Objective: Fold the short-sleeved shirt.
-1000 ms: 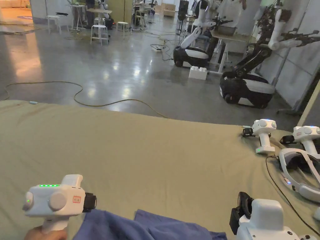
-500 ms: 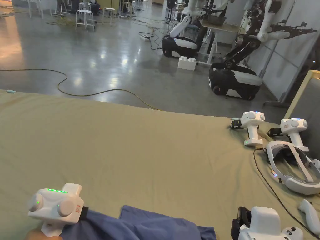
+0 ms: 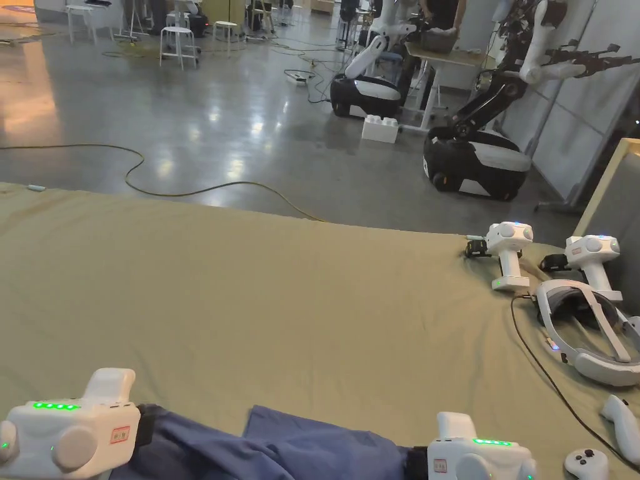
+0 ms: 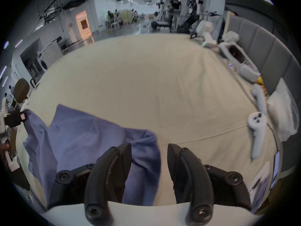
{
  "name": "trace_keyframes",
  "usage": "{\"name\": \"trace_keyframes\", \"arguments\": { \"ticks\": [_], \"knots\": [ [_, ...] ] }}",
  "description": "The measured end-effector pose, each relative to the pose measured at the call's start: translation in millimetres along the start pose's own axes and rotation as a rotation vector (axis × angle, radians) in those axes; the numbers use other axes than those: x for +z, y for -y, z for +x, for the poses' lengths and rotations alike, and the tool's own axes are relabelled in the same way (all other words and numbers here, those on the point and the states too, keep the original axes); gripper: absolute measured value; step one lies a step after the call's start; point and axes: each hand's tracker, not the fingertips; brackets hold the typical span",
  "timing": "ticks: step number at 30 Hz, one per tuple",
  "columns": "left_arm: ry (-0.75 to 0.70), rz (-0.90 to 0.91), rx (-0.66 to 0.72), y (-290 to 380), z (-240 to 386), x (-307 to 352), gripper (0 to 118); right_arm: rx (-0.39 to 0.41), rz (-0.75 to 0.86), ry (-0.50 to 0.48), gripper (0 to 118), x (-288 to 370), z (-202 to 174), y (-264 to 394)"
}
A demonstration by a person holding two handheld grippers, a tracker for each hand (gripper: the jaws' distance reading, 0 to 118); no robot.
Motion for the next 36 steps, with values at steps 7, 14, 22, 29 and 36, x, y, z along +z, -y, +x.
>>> {"name": "trace_keyframes", "arguments": {
  "ticks": [7,14,22,29,36],
  "knots": [
    [-0.003,0.050,0.020,21,5,43,7,0.003,0.025,-0.010,6,0,-1,9],
    [-0.025,0.135,0.051,5,1,81,7,0.046,0.289,0.006,4,94,-7,6],
    [-0.080,0.335,0.052,-54,-29,155,7,0.047,0.546,0.066,4,209,24,-28],
    [-0.125,0.438,0.086,-101,-54,211,7,0.019,0.656,0.148,4,269,49,-58],
    [-0.162,0.475,0.097,-140,-70,231,7,0.009,0.745,0.160,4,323,49,-87]
  ]
}}
